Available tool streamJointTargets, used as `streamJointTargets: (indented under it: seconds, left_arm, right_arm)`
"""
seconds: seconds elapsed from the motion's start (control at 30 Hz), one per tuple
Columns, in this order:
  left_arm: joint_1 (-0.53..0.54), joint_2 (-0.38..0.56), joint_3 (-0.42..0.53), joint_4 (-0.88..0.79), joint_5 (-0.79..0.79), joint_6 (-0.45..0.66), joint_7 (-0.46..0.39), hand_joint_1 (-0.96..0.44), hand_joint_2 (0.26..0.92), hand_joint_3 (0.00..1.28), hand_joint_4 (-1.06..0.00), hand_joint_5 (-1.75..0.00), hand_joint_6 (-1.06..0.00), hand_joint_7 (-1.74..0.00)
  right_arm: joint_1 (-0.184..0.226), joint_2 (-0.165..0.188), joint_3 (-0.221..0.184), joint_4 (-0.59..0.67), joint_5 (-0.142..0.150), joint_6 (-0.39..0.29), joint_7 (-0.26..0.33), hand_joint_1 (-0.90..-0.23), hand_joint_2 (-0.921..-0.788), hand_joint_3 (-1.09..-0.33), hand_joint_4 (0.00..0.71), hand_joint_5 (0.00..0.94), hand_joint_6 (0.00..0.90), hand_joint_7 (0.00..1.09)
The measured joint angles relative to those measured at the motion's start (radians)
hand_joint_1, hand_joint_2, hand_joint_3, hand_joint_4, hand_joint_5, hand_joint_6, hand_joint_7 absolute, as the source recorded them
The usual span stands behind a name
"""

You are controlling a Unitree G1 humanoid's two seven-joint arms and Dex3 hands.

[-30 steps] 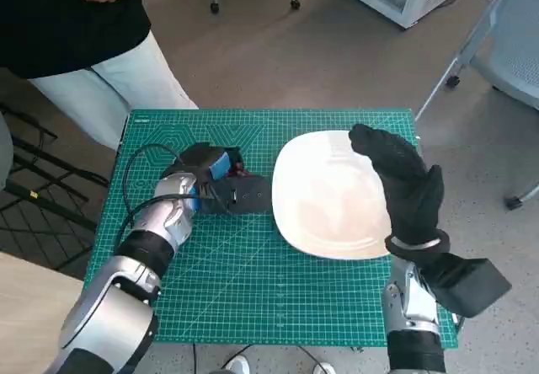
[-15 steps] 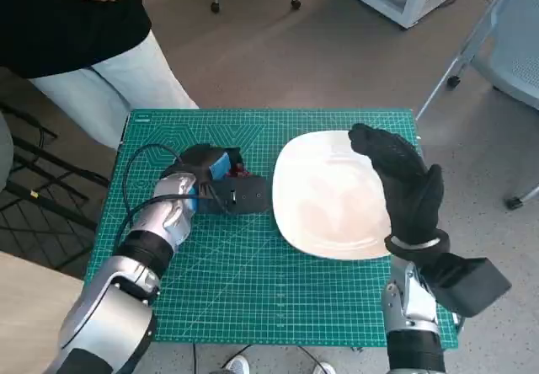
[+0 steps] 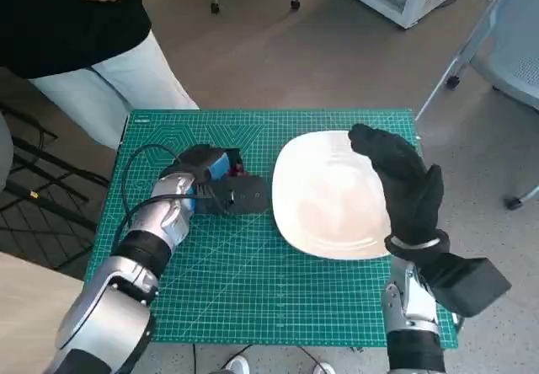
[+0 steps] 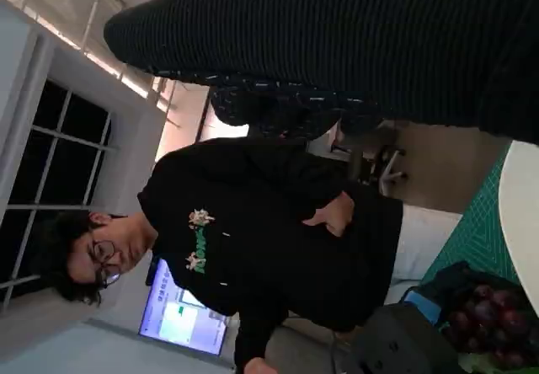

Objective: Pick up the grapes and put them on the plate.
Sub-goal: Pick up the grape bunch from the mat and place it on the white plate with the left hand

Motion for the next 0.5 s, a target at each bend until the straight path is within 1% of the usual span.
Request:
streamJointTargets:
  seconds: [0.1,0.23,0.37,0.5]
  left_arm:
    - [0.017,0.015,0.005,-0.066,-0.009,0.017,-0.028,0.0,0.921,0.2,-0.44,-1.6,-0.63,-0.99]
    - [0.065,0.042,0.016,-0.199,-0.015,0.034,-0.057,0.0,0.921,0.2,-0.46,-1.57,-0.62,-1.0]
    - [0.122,0.075,0.035,-0.349,-0.016,0.044,-0.068,0.0,0.921,0.18,-0.49,-1.5,-0.59,-1.06]
    - [0.171,0.107,0.064,-0.498,-0.017,0.059,-0.073,0.0,0.921,0.19,-0.49,-1.5,-0.59,-1.06]
  right_arm:
    - [-0.001,0.0,0.0,0.002,0.0,0.0,0.0,-0.666,-0.921,-0.737,0.414,0.009,0.0,0.56]
    - [-0.004,0.0,-0.001,0.005,0.0,0.0,0.0,-0.666,-0.921,-0.738,0.414,0.009,0.0,0.56]
    - [-0.007,-0.001,-0.003,0.005,0.002,0.0,0.001,-0.666,-0.921,-0.738,0.414,0.009,0.0,0.56]
    - [-0.011,-0.001,-0.005,0.006,0.007,0.0,0.001,-0.666,-0.921,-0.738,0.415,0.009,0.0,0.56]
